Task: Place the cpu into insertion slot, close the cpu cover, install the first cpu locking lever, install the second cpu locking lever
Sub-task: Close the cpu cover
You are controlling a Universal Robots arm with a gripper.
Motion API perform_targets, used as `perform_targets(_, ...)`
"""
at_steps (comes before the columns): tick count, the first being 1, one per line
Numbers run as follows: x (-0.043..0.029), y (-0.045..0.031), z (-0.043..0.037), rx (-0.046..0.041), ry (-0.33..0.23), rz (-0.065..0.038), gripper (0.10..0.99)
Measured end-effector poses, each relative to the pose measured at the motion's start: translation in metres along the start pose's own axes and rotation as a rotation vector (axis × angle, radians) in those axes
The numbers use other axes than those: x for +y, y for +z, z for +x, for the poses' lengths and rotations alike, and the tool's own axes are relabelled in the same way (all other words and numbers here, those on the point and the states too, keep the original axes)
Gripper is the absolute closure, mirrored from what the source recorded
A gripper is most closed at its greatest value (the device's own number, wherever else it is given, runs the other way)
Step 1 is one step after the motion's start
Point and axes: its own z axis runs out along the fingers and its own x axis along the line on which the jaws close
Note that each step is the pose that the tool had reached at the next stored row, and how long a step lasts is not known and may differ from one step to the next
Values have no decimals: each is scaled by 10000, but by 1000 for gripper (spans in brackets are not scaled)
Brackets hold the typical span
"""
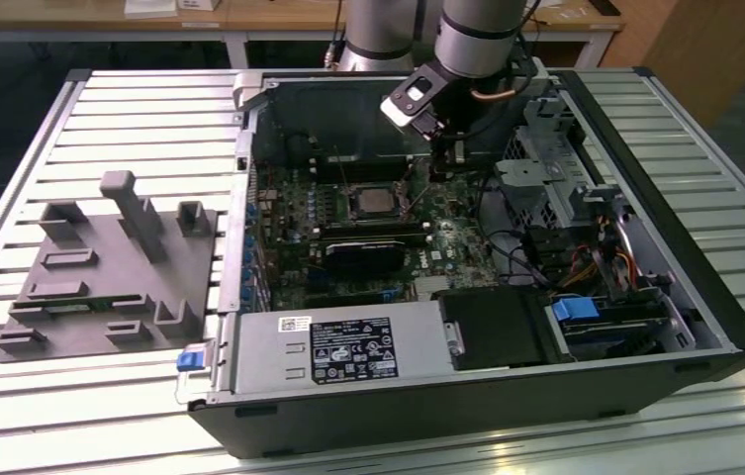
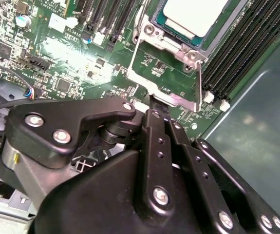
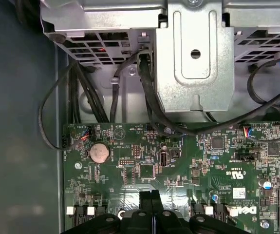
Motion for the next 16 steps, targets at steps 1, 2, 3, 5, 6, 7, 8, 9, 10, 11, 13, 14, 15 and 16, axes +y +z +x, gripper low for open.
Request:
perform_targets(1,0,0,0,0,0,0,980)
perform_targets(2,-6,1,0,2,0,0,980)
perform_targets(3,-18,1,-1,2,-2,0,980)
perform_targets(5,-54,1,-2,0,-1,-1,980)
perform_targets(6,-78,1,-3,0,0,-2,980)
perform_targets(7,-103,2,-4,1,0,-5,980)
perform_targets(8,-128,2,-5,1,-1,-7,980)
perform_targets(9,-154,3,-6,0,-2,-10,980)
perform_targets(10,-179,3,-7,0,-1,-13,980)
perform_targets(11,-202,4,-8,1,0,-16,980)
perform_targets(13,-242,4,-9,1,-1,-19,980)
perform_targets(14,-260,4,-10,1,-1,-21,980)
perform_targets(15,-278,5,-11,1,0,-22,980)
perform_targets(16,-295,5,-11,1,-1,-23,980)
